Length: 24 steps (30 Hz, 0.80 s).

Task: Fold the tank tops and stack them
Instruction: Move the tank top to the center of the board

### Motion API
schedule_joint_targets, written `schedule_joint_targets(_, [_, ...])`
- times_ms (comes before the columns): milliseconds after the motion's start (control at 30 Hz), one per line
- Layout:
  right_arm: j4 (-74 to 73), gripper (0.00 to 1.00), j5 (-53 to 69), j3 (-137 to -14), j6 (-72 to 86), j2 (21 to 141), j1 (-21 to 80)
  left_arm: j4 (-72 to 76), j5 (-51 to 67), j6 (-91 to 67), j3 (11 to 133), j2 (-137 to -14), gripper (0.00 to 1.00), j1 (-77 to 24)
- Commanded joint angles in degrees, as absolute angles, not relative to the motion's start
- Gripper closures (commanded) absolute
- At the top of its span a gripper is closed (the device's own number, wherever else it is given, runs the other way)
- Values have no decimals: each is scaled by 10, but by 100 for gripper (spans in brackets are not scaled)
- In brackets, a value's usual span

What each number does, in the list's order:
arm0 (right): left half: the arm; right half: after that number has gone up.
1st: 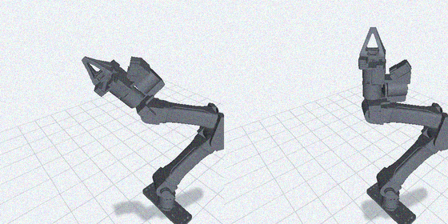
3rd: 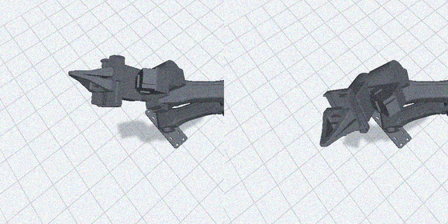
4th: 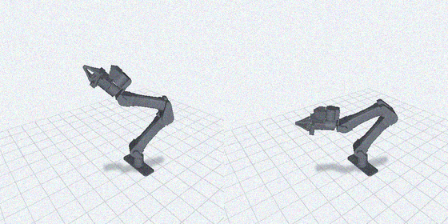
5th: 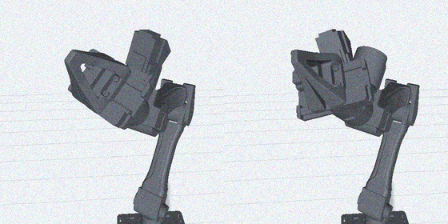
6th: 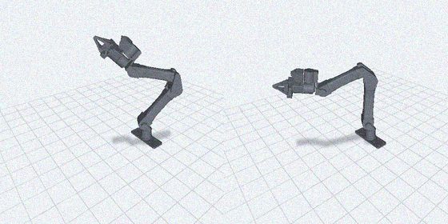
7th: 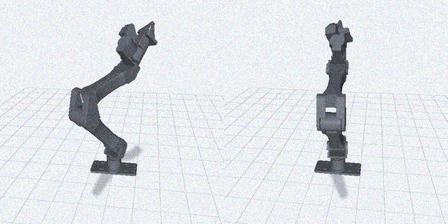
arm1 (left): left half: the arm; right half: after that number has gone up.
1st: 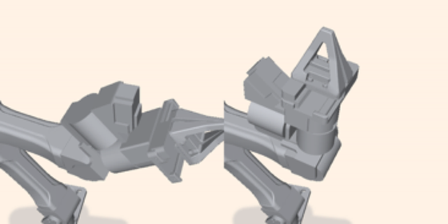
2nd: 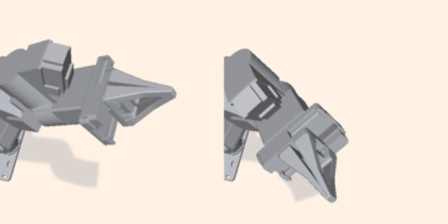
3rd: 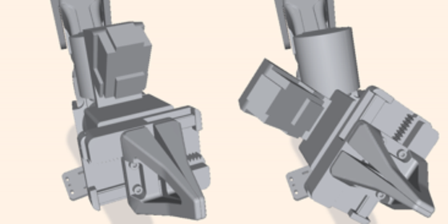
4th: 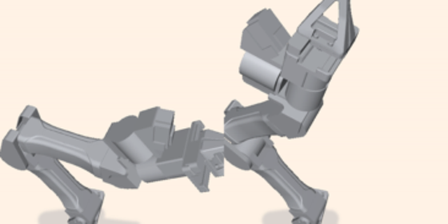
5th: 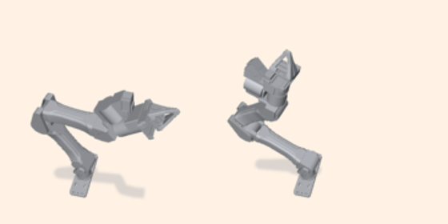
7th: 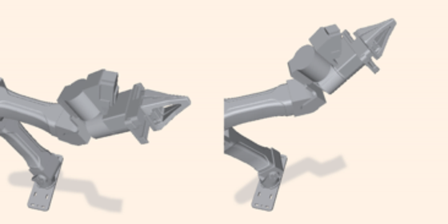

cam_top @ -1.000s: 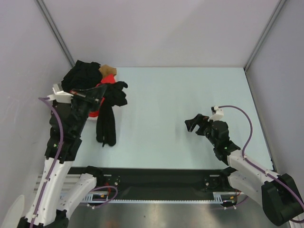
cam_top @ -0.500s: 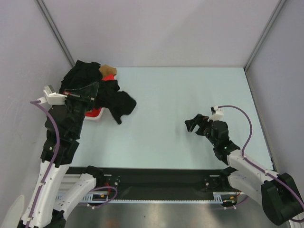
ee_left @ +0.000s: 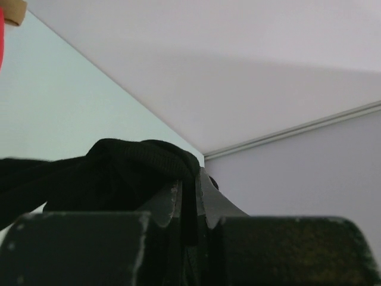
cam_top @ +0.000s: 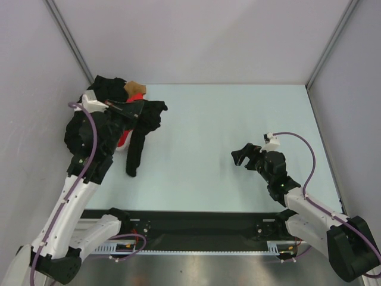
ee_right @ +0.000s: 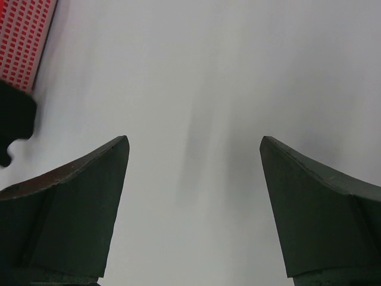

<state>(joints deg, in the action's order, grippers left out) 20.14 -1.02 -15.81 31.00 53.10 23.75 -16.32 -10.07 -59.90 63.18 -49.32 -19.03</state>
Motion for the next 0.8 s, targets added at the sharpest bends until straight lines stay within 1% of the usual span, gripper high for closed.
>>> schedule_joint_targets(0, [232,4,-7,-176,301,537,236,-108,-88,-569,655,-519,100,-250])
schedule_joint_targets(33, [232,4,-5,-178,301,538,236,-107,-115,-562,659,-528,100,-271])
schedule_joint_targets(67, [232,4,-6,-178,301,540,237,-108,-134,-546,664,-539,100,-319])
schedule_joint_targets(133, [230,4,-6,-179,300,538,237,-99,-194,-527,673,-567,100,-373])
schedule_joint_targets(167, [229,4,-7,-178,299,537,237,-92,-210,-508,678,-576,100,-421])
schedule_joint_targets(233, [229,4,-10,-177,298,535,237,-71,-245,-487,690,-607,100,-469])
schedule_joint_targets(267, [229,4,-10,-177,298,534,236,-63,-273,-461,697,-621,100,-512])
schedule_joint_targets(333, [229,4,-11,-177,298,535,236,-55,-294,-430,733,-663,98,-551])
schedule_joint_targets(367, [228,4,-12,-178,297,534,237,-55,-310,-399,747,-679,94,-582])
schedule_joint_targets(400, [226,4,-15,-178,298,534,236,-61,-310,-382,763,-712,85,-591])
schedule_joint_targets(433, [224,4,-19,-178,298,534,237,-75,-302,-368,799,-728,64,-595])
schedule_joint_targets(467, [222,3,-22,-178,297,531,236,-124,-294,-356,823,-747,64,-594])
schedule_joint_targets(500, [221,4,-22,-178,298,529,237,-152,-303,-349,871,-780,69,-595])
schedule_joint_targets(567, [220,3,-24,-177,296,525,236,-205,-316,-338,901,-802,71,-594])
schedule_joint_targets(600, [219,3,-24,-176,296,524,237,-212,-330,-333,908,-809,74,-593])
schedule_joint_targets(633, [219,3,-25,-176,297,524,236,-214,-339,-333,905,-808,98,-593])
schedule_joint_targets(767, [214,3,-32,-175,298,516,237,-179,-384,-339,848,-766,100,-585])
